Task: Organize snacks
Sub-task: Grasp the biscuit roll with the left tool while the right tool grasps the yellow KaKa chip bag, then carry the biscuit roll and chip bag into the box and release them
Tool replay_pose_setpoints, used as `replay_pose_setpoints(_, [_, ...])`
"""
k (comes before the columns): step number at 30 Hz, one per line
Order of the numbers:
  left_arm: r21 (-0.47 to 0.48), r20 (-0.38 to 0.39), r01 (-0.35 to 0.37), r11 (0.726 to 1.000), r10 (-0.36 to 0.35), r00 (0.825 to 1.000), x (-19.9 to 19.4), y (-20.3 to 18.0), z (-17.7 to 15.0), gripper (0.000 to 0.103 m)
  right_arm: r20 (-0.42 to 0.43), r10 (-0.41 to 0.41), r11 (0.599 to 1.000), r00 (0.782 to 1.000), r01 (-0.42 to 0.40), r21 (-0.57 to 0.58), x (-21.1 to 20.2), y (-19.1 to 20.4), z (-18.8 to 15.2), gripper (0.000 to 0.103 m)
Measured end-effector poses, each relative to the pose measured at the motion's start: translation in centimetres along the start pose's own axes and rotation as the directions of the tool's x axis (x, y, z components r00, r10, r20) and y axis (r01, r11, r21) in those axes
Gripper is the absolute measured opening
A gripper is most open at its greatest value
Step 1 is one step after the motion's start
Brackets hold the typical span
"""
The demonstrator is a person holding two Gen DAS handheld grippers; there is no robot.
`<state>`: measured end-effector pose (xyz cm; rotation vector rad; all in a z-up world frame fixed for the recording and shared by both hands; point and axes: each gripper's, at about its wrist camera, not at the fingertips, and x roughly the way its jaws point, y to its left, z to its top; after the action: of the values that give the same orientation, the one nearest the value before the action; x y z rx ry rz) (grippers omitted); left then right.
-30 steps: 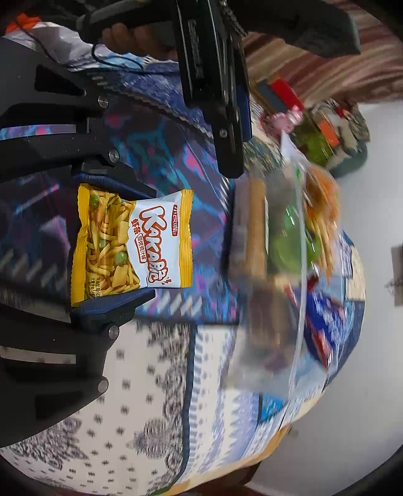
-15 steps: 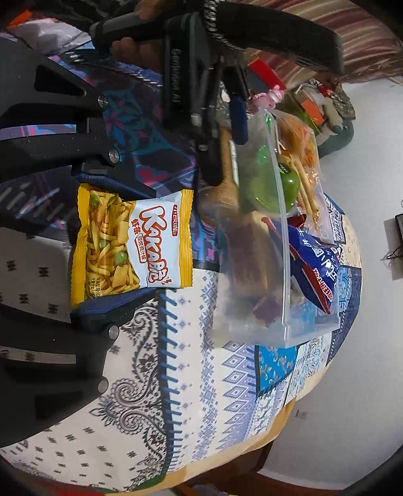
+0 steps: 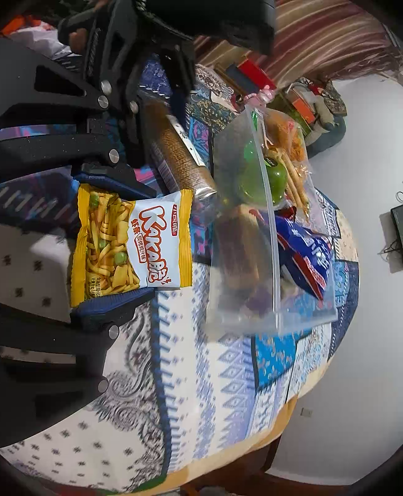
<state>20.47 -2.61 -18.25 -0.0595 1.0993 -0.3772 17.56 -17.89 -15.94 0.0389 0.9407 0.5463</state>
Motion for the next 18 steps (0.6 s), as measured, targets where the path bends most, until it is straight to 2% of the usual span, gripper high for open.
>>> replay_pose_setpoints(2, [-0.016, -0.005, 0.017, 1.000, -0.017, 1.000, -0.1, -0.3, -0.6, 0.061, 0.010, -0.009, 1.000, 1.000, 0.009, 0.006, -0.9, -0.3, -0.3, 0.052])
replay_pose_setpoints(9, [-0.045, 0.041, -0.051, 0.998, 0.053, 0.998, 1.0, -1.1, 0.8, 0.060, 0.033, -0.032, 0.999, 0.999, 0.031, 0.017, -2.4, -1.0, -0.5, 0.052])
replay_pose_setpoints(11, [-0.043, 0.046, -0.096, 0.994, 0.098, 0.994, 1.7, -1.6, 1.4, 0.044, 0.035, -0.035, 0.999, 0.999, 0.034, 0.018, -2.5, -1.0, -0.2, 0.052])
replay_pose_setpoints(12, [-0.043, 0.056, -0.132, 0.990, 0.134, 0.989, 1.8, -1.8, 1.2, 0.039, 0.037, -0.035, 0.999, 0.999, 0.034, 0.019, -2.6, -1.0, -0.2, 0.052])
replay_pose_setpoints(13, [-0.045, 0.062, -0.136, 0.990, 0.139, 0.988, 1.8, -1.9, 1.2, 0.036, 0.039, -0.036, 0.999, 0.999, 0.036, 0.019, -2.7, -1.0, -0.2, 0.052])
replay_pose_setpoints(16, [-0.078, 0.074, -0.098, 0.992, 0.104, 0.992, 0.9, -1.8, 0.0, 0.035, 0.049, -0.039, 0.999, 0.998, 0.038, 0.020, -3.0, -0.8, 0.0, 0.052])
replay_pose_setpoints(18, [-0.081, 0.083, -0.099, 0.992, 0.105, 0.991, 0.4, -2.2, -0.7, 0.035, 0.058, -0.040, 0.999, 0.998, 0.039, 0.021, -3.2, -0.8, 0.0, 0.052])
